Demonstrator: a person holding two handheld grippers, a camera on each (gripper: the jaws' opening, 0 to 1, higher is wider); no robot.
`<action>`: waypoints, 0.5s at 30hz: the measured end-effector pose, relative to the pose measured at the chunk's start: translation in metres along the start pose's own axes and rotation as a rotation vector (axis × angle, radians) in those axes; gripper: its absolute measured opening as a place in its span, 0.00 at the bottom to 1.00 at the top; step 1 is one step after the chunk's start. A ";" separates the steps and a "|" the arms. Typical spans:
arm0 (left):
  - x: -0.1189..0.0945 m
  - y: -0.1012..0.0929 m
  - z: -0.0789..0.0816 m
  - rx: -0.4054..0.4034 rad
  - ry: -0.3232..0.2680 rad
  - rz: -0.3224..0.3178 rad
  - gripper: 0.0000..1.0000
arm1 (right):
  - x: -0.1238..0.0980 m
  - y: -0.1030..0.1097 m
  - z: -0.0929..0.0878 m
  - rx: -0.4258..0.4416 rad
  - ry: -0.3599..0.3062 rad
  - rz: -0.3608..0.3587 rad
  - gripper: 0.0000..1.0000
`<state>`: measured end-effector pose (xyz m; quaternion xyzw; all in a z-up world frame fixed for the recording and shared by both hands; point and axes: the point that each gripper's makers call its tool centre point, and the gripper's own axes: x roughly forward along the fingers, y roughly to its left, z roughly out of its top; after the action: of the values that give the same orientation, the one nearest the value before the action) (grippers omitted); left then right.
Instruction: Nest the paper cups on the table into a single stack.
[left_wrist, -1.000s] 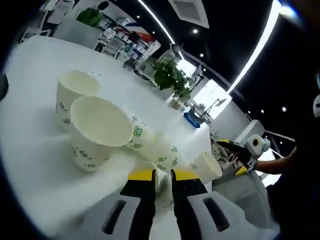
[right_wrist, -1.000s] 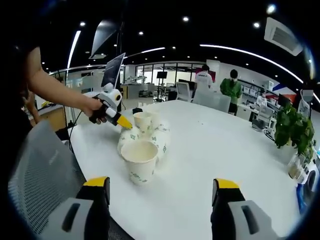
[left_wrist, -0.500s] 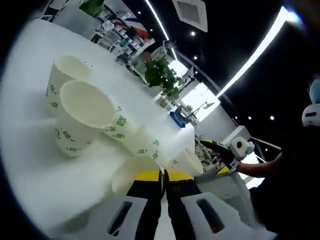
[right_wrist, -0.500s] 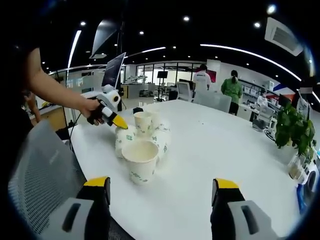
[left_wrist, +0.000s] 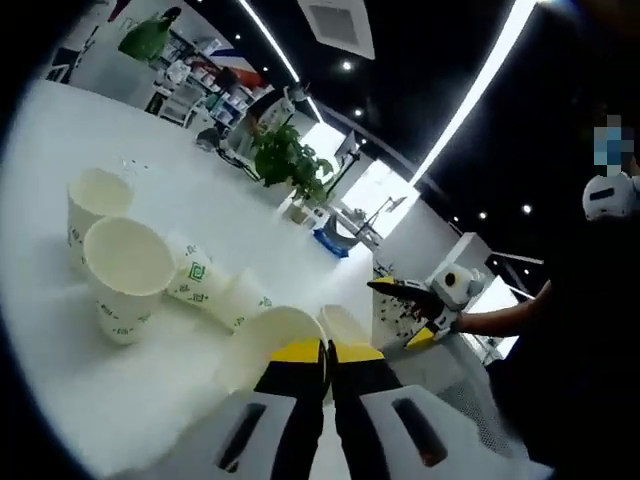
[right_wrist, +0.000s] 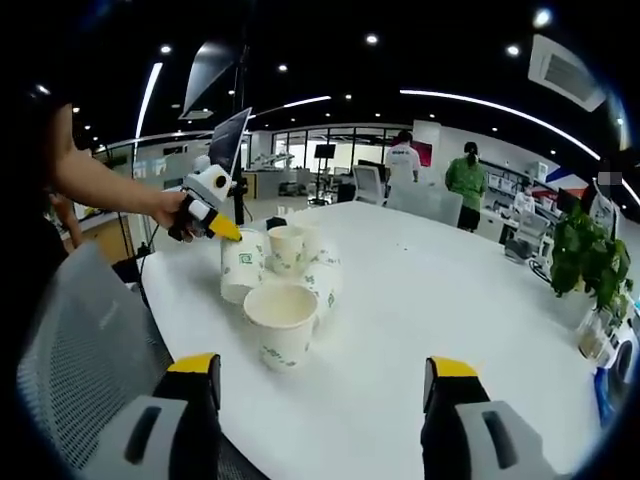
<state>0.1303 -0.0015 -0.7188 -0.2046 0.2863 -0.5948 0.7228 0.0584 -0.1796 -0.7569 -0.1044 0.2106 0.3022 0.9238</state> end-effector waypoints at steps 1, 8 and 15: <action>0.000 -0.002 0.003 0.012 0.001 0.003 0.00 | 0.000 0.000 0.000 -0.001 0.002 0.001 0.84; 0.001 -0.021 0.021 0.109 0.012 0.006 0.00 | 0.000 0.002 0.001 0.002 0.001 0.007 0.85; 0.012 -0.042 0.040 0.224 0.010 0.009 0.00 | 0.001 0.003 -0.001 -0.002 0.009 0.011 0.85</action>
<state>0.1274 -0.0239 -0.6642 -0.1182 0.2226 -0.6210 0.7422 0.0571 -0.1774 -0.7581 -0.1054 0.2151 0.3070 0.9211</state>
